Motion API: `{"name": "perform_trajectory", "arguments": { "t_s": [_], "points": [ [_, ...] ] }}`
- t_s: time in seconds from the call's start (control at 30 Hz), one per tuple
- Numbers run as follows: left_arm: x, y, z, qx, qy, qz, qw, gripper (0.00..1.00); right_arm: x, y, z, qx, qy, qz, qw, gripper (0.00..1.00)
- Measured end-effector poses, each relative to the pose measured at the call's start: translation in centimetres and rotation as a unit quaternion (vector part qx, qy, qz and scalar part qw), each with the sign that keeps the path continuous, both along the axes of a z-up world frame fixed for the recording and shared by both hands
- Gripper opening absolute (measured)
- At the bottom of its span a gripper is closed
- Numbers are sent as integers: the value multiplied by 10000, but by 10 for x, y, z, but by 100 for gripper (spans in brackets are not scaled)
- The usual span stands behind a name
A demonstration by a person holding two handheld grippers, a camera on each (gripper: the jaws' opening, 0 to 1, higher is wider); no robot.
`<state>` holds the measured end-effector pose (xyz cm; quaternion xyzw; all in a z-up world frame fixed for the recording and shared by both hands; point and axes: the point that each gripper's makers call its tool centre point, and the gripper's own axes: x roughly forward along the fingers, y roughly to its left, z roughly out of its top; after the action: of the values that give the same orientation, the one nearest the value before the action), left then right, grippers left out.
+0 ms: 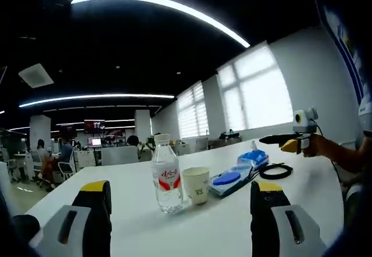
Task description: Arrange the tabletop items into an orderly group along one side of the table until the central work area is clear of visible clutter.
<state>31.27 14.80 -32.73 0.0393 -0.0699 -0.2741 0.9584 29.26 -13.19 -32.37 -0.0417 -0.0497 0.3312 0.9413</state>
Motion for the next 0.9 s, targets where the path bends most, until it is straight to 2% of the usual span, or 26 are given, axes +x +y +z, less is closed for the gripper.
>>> {"name": "perform_trajectory", "arguments": {
  "t_s": [0.1,0.2,0.23,0.33,0.5,0.63,0.73,0.9],
  "points": [
    [-9,1,1,-57,-99,-2,9999,100,-20,-11,-1,19,3,87,10000,91],
    [-15,2,-5,-156,-122,-35,9998,99,-32,-26,-7,133,70,-23,9999,91],
    [-14,7,-8,-154,-208,115,9996,97,-38,-33,-9,181,41,-84,9998,91],
    [-15,14,-16,-189,-145,270,9994,95,-49,-49,-12,340,-42,-175,9993,91],
    [-22,14,-19,-278,-44,259,9993,96,-60,-81,-19,554,-23,-618,9965,90],
    [-31,19,-18,-382,-132,284,9988,96,-71,-104,-24,517,-86,-899,9946,90],
    [-39,22,-18,-543,-95,287,9981,97,-83,-122,-28,521,-41,-1129,9922,90],
    [-49,13,-22,-398,23,185,9990,100,-97,-141,-35,550,6,-1443,9880,90]
  ]
}}
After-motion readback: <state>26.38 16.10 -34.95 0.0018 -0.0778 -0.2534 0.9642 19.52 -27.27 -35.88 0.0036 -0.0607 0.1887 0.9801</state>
